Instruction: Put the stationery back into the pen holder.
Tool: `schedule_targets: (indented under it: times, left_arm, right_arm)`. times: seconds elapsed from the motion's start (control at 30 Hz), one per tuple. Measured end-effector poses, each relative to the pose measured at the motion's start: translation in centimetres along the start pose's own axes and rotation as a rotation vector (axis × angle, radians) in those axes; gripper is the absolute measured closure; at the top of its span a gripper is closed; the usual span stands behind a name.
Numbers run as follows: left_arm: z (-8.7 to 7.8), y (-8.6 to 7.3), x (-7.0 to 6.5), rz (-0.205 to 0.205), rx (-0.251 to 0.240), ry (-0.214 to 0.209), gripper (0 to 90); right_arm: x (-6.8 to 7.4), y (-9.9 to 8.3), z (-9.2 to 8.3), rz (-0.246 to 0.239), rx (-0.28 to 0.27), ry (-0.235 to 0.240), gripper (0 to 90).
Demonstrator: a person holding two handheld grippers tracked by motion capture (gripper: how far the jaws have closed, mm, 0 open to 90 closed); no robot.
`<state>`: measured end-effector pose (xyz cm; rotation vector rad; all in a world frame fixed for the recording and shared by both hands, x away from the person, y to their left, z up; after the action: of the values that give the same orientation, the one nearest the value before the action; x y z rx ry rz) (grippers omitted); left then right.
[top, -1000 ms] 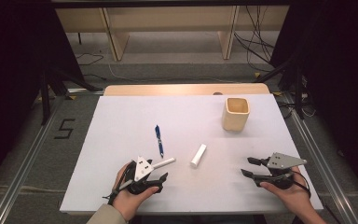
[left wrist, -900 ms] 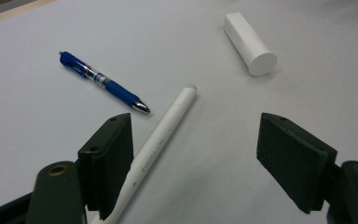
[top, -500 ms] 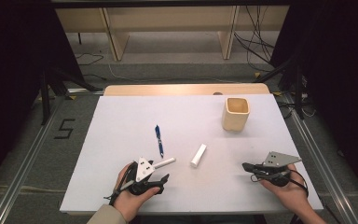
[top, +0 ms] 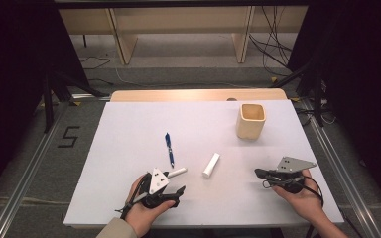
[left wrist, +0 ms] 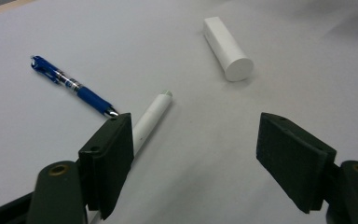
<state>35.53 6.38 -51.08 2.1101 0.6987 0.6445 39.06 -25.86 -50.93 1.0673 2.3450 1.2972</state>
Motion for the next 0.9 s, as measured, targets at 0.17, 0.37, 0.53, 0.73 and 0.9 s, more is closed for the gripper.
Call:
schedule_targets:
  times: [0.17, 0.37, 0.53, 0.73, 0.9]
  left_arm:
    - [1.8, 2.8, -1.6, -0.044, -0.02, -0.012, 28.2]
    - [4.9, 5.6, -2.6, -0.05, 0.021, 0.013, 33.0]
    - [8.9, 6.2, -2.9, -0.074, 0.132, 0.041, 39.1]
    - [11.0, 6.7, -3.6, -0.051, 0.207, 0.07, 48.4]
    - [11.8, 6.9, -3.5, -0.055, 0.267, 0.08, 52.6]
  right_arm:
    - [-0.7, 0.2, 0.2, 0.052, -0.022, -0.082, 54.3]
    - [-1.0, 0.2, 0.3, 0.074, -0.03, -0.118, 41.6]
    - [-1.1, 0.1, 0.3, 0.085, -0.034, -0.117, 39.5]
    - [-0.8, 0.0, 0.3, 0.076, -0.035, -0.109, 38.1]
    - [-0.6, 0.1, 0.3, 0.073, -0.034, -0.104, 37.9]
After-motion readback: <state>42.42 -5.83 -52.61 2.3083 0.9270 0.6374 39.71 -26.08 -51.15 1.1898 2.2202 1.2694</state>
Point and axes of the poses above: each handheld gripper's, and its own axes: z roughly forward along the jaws, y roughly out of its top, x roughly to its left, the point moved 7 cm from there along z, roughly forward along the jaws, and after that the axes turned 12 degrees about z, right-handed, at the moved point
